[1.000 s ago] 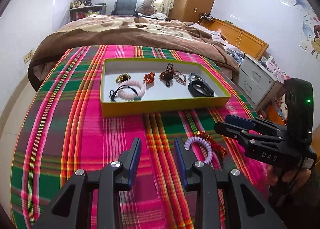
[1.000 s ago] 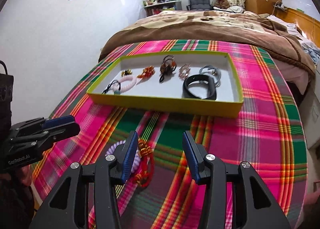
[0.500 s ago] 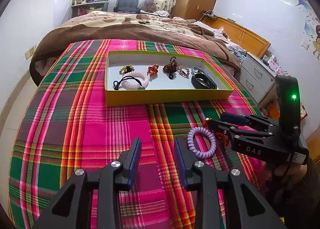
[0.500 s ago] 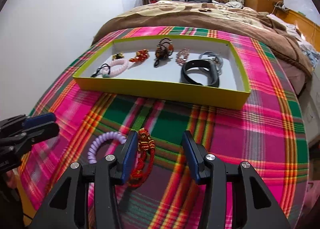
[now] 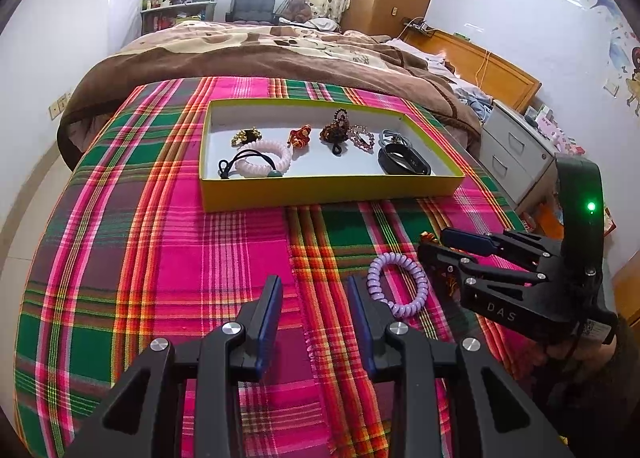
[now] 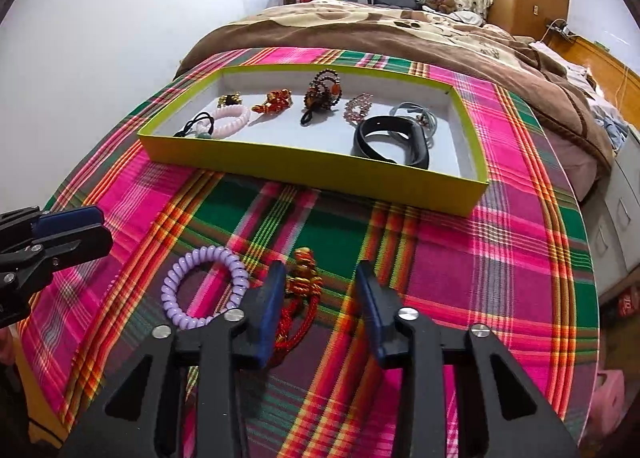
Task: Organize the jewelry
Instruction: 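Grasp the lilac coil bracelet with the left tool while the right tool grasps the red tassel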
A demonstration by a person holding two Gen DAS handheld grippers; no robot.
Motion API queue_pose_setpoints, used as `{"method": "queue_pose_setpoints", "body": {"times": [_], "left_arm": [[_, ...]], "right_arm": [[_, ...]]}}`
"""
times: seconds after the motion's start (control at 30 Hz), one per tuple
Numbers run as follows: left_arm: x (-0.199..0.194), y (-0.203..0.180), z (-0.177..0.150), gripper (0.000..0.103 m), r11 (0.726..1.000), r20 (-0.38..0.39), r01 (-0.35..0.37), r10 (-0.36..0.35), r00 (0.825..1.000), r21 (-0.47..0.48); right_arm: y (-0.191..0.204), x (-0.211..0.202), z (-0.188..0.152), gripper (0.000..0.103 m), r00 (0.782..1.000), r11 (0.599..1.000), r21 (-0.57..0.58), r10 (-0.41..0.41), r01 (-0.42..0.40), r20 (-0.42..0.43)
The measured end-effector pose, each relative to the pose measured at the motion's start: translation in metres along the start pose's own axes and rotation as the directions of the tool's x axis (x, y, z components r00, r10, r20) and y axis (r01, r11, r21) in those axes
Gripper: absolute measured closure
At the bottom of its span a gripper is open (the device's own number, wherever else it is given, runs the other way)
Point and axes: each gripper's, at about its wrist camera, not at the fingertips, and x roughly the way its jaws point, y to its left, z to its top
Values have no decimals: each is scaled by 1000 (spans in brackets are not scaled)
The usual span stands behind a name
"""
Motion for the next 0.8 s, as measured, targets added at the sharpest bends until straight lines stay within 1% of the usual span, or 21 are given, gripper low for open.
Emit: {"method": "queue_pose_setpoints", "body": {"times": [0.07,0.17,0.37,0.53,0.63,0.73,0.8], "left_arm": [[2,-3,0,70,1000,-5,-1,1,1000,3],[6,-7,1,70,1000,-10,5,-5,1000,4],[15,-19,0,70,999,-33,24,-23,999,23],[23,-33,2,70,998,-45,54,-52,998,38],[28,-40,3,70,998,-48,49,-47,998,49],[34,-44,2,70,998,-52,23,-20,998,65],[38,-46,1,70,998,-60,18,-14,998,67]], "right_arm": [[-2,-1,-1,80,1000,1000,0,-4,4,0],[-6,-3,-3,84,1000,1000,8,-7,7,0],[-17,-10,-9,85,1000,999,48,-7,7,11],[-30,-15,-13,85,1000,996,84,-7,6,10],[-34,-21,-15,85,1000,996,91,-8,6,25],[-37,-28,-17,85,999,996,90,-12,9,39],[-38,-31,-19,85,999,996,91,-14,10,43]]}}
